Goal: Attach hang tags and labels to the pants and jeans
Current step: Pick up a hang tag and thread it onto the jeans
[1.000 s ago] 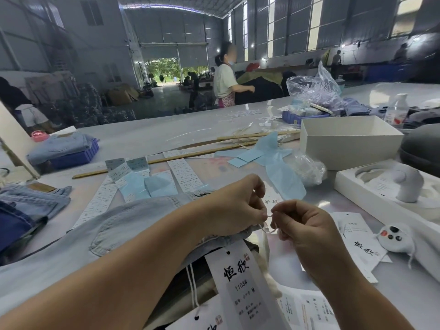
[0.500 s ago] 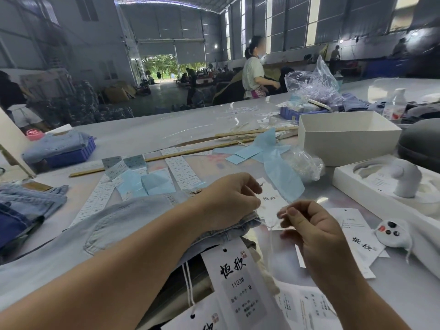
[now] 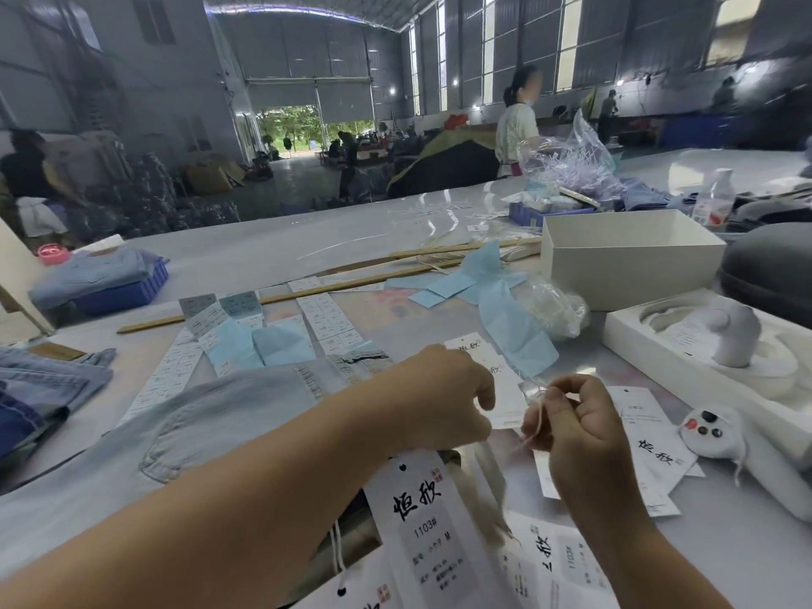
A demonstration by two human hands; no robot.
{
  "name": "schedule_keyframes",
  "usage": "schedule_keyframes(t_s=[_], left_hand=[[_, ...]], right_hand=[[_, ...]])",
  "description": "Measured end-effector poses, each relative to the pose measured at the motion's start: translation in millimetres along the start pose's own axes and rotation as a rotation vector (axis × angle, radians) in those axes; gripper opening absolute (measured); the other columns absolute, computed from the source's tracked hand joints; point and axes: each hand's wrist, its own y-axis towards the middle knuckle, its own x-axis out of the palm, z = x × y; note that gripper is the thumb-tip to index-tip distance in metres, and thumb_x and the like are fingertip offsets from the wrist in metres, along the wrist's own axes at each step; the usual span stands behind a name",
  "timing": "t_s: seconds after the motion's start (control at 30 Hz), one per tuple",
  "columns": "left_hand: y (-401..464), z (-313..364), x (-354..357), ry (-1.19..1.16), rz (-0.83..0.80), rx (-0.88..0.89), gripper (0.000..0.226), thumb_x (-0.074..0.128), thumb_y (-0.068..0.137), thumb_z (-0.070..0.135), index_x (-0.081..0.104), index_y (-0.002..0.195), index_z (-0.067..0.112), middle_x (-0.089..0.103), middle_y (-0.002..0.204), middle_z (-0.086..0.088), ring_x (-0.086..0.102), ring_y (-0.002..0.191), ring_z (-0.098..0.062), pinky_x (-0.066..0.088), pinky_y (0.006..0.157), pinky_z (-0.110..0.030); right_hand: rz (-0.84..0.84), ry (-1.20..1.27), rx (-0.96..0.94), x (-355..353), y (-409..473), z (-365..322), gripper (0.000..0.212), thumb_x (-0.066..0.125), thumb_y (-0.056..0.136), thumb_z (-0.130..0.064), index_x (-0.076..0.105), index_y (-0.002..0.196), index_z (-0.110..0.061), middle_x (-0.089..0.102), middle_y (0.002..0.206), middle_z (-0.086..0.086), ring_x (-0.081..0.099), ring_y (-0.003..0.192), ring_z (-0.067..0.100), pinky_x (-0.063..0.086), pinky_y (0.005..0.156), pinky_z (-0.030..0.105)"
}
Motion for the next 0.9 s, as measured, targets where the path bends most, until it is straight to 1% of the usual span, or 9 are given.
schedule_keyframes(t_s=[0.1, 0.2, 0.37, 0.43, 0.53, 0.6, 0.7, 0.77, 0.9], left_hand=[[5.8, 10.3, 9.8, 0.252, -0.030, 0.069, 0.027, 0.058, 0.090, 0.038, 0.066, 0.114, 0.028, 0.058, 0.121, 0.004, 0.044, 0.114, -0.020, 0.035, 0.097, -0.038], [13.1, 19.2, 14.0, 0.432, -0.111, 0.080, 0.025, 0.059, 0.090, 0.032, 0.067, 0.112, 0.024, 0.063, 0.113, 0.001, 0.048, 0.111, -0.023, 0.029, 0.096, -0.042], [22.0, 23.1, 18.3, 0.524, -0.170, 0.071, 0.028, 0.059, 0.091, 0.025, 0.064, 0.119, 0.023, 0.062, 0.111, -0.003, 0.045, 0.094, -0.026, 0.020, 0.060, -0.027], [24.4, 23.8, 21.7, 0.570, -0.245, 0.089, 0.035, 0.064, 0.087, 0.029, 0.063, 0.122, 0.025, 0.064, 0.109, -0.001, 0.050, 0.101, -0.025, 0.031, 0.077, -0.032], [28.5, 25.5, 26.0, 0.628, -0.362, 0.066, 0.035, 0.069, 0.083, 0.037, 0.066, 0.116, 0.025, 0.063, 0.099, 0.001, 0.054, 0.103, -0.024, 0.027, 0.101, -0.050], [32.8, 27.2, 27.5, 0.601, -0.401, 0.027, 0.031, 0.068, 0.083, 0.049, 0.064, 0.095, 0.021, 0.056, 0.083, 0.002, 0.053, 0.089, -0.023, 0.029, 0.097, -0.049], [37.9, 33.0, 29.5, 0.575, -0.431, -0.043, 0.048, 0.062, 0.086, 0.058, 0.045, 0.065, 0.019, 0.050, 0.070, 0.002, 0.045, 0.067, -0.019, 0.031, 0.084, -0.043], [40.6, 38.5, 34.1, 0.639, -0.418, -0.051, 0.042, 0.061, 0.091, 0.048, 0.043, 0.069, 0.017, 0.051, 0.077, 0.000, 0.043, 0.068, -0.019, 0.033, 0.086, -0.042], [43.3, 44.5, 43.5, 0.676, -0.392, -0.035, 0.020, 0.055, 0.094, 0.027, 0.042, 0.082, 0.018, 0.053, 0.091, -0.003, 0.046, 0.078, -0.020, 0.035, 0.094, -0.039]], right_hand=[[0.067, 0.033, 0.032, -6.2, 5.8, 0.8, 0.019, 0.042, 0.103, -0.011, 0.052, 0.088, -0.017, 0.057, 0.055, -0.002, 0.054, 0.049, 0.012, 0.051, 0.054, 0.038], [0.117, 0.101, 0.085, -9.9, 14.2, -1.2, 0.018, 0.042, 0.103, -0.013, 0.052, 0.089, -0.018, 0.054, 0.053, -0.002, 0.051, 0.044, 0.014, 0.050, 0.049, 0.034], [0.147, 0.195, 0.148, -12.5, 26.5, -4.9, 0.016, 0.040, 0.103, -0.011, 0.052, 0.093, -0.016, 0.054, 0.051, -0.004, 0.051, 0.044, 0.009, 0.052, 0.046, 0.027], [0.130, 0.249, 0.183, -12.0, 29.0, -4.7, 0.015, 0.041, 0.103, -0.010, 0.052, 0.094, -0.014, 0.052, 0.050, -0.004, 0.048, 0.044, 0.009, 0.051, 0.044, 0.026], [0.075, 0.284, 0.218, -12.5, 30.9, -2.0, 0.016, 0.041, 0.102, -0.007, 0.052, 0.091, -0.013, 0.046, 0.050, -0.002, 0.040, 0.045, 0.011, 0.041, 0.040, 0.025], [0.050, 0.286, 0.239, -13.8, 31.7, 1.3, 0.019, 0.042, 0.101, -0.006, 0.053, 0.088, -0.014, 0.042, 0.049, -0.003, 0.034, 0.043, 0.010, 0.032, 0.037, 0.022], [0.040, 0.317, 0.282, -16.0, 34.9, 7.3, 0.022, 0.045, 0.099, -0.003, 0.053, 0.082, -0.014, 0.036, 0.048, -0.002, 0.026, 0.040, 0.008, 0.023, 0.036, 0.018], [-0.007, 0.281, 0.328, -17.2, 37.8, 12.2, 0.021, 0.048, 0.097, -0.002, 0.055, 0.080, -0.012, 0.035, 0.049, -0.001, 0.024, 0.039, 0.008, 0.021, 0.034, 0.018], [-0.245, -0.164, 0.351, -19.8, 37.1, 26.6, 0.016, 0.059, 0.089, -0.004, 0.063, 0.077, -0.013, 0.048, 0.046, -0.008, 0.037, 0.037, 0.003, 0.030, 0.037, 0.016]])
